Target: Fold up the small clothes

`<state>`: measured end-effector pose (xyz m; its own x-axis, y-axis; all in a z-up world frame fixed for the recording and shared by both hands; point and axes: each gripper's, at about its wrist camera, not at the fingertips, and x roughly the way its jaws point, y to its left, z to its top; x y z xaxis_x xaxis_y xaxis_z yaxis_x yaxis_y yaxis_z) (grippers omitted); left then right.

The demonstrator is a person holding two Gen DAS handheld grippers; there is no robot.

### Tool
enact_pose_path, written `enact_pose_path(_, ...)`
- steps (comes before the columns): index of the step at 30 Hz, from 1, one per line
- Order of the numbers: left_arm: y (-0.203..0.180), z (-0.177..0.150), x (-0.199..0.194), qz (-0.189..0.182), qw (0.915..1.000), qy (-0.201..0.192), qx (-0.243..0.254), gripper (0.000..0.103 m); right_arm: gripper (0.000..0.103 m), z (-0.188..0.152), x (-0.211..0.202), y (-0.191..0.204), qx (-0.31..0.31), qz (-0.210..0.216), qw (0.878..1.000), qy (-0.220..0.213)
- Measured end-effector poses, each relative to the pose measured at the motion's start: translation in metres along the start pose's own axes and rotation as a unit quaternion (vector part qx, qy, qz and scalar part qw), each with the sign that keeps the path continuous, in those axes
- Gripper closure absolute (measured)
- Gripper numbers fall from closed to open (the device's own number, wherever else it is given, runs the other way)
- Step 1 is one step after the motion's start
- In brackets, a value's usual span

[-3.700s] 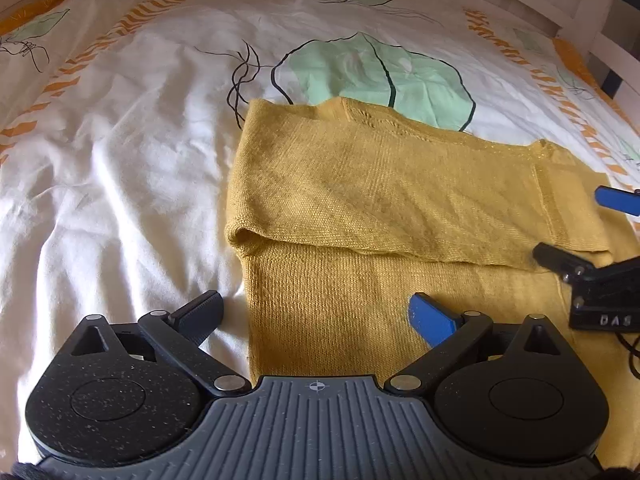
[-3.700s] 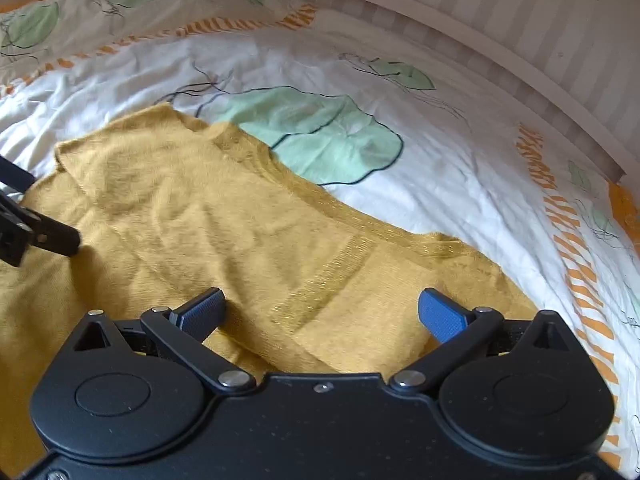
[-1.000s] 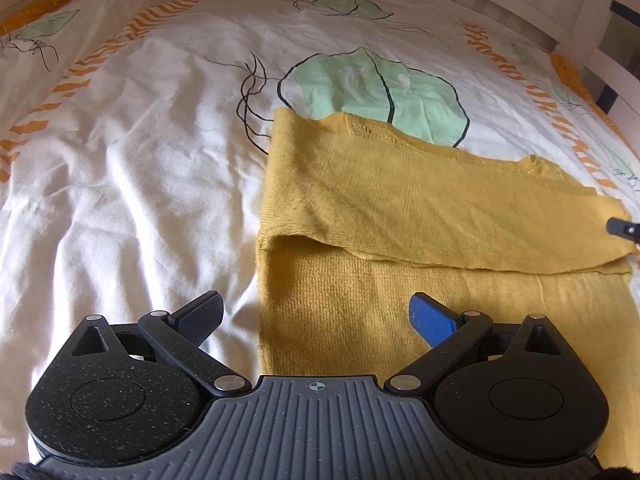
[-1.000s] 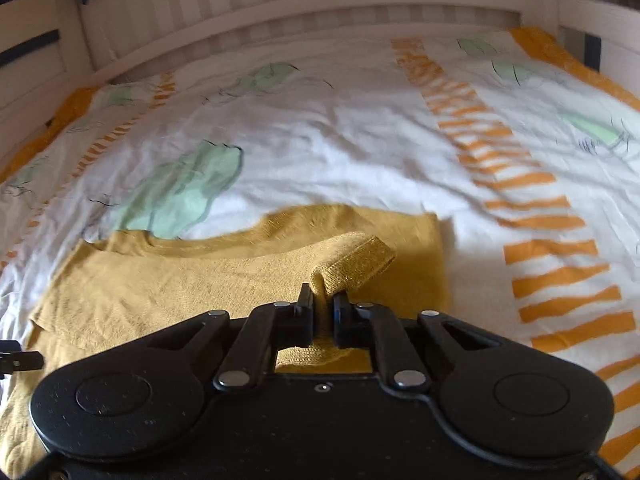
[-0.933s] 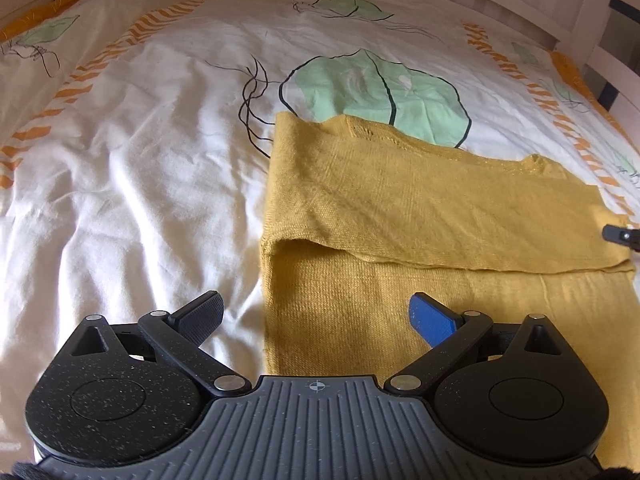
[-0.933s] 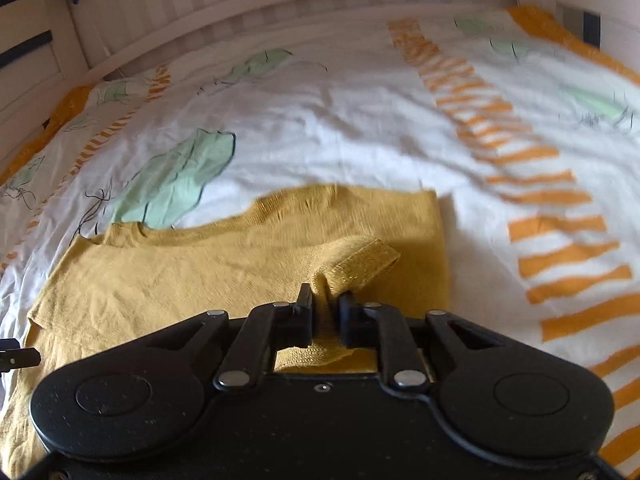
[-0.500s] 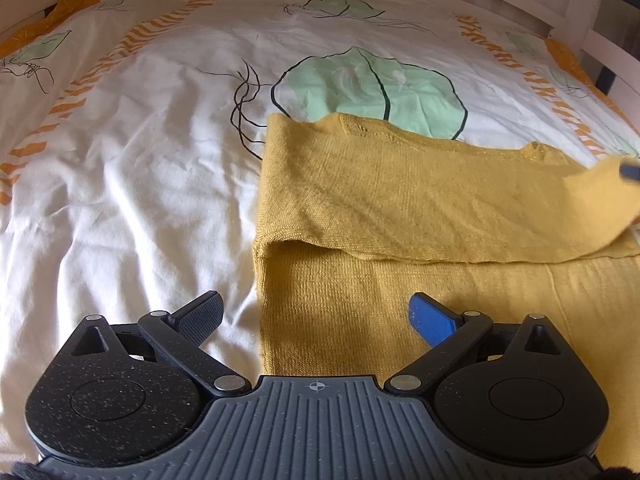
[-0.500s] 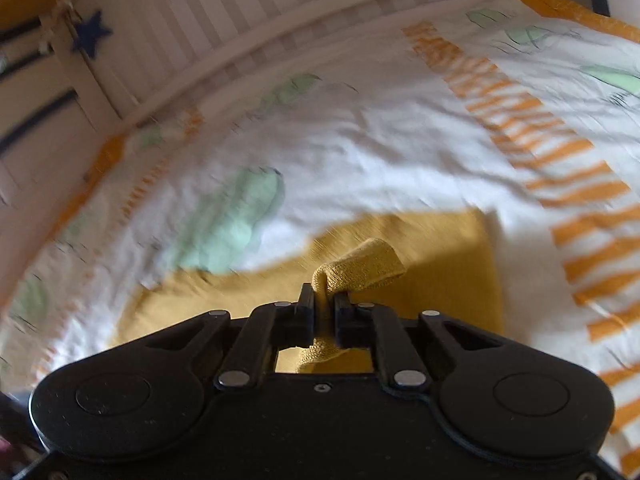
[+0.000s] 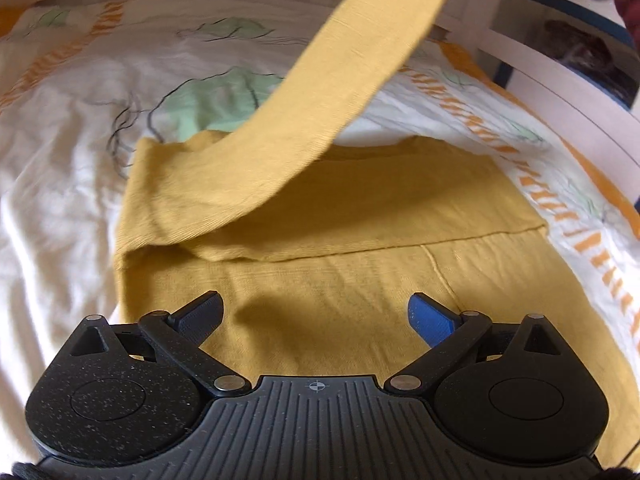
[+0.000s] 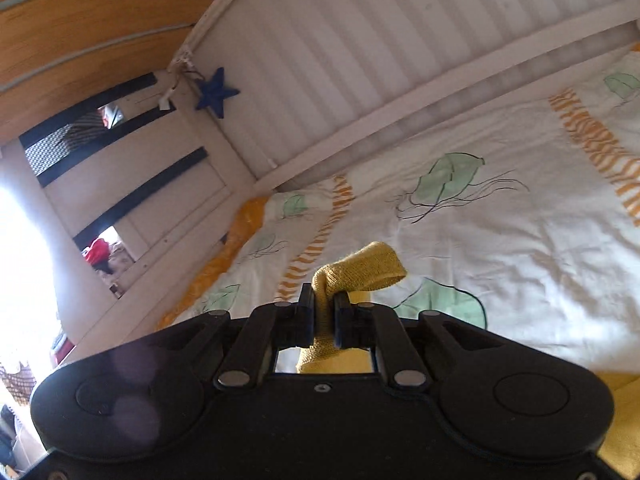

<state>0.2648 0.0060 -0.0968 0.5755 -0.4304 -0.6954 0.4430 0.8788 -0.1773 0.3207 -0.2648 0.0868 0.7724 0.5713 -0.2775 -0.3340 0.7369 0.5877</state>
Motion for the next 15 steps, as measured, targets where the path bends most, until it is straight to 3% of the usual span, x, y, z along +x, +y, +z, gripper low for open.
enact_pose_path(6, 0.010, 0.004, 0.025, 0.007, 0.9999, -0.003, 0.014, 0.003, 0.087, -0.005, 0.000, -0.007, 0.012, -0.002, 1.000, 0.002)
enact_pose_path(8, 0.011, 0.004, 0.020, 0.010, 0.9994, -0.030, 0.016, 0.003, 0.087, -0.006, -0.002, -0.011, 0.015, -0.004, 1.000, 0.002)
enact_pose_path(12, 0.016, 0.012, -0.006, 0.065, 0.9920, -0.108, 0.003, 0.003, 0.087, -0.011, -0.012, -0.021, 0.027, -0.011, 1.000, 0.000)
enact_pose_path(15, 0.011, 0.014, -0.025, 0.109, 0.9838, -0.142, 0.000, 0.003, 0.086, -0.011, -0.016, -0.027, 0.030, -0.016, 0.999, 0.001)
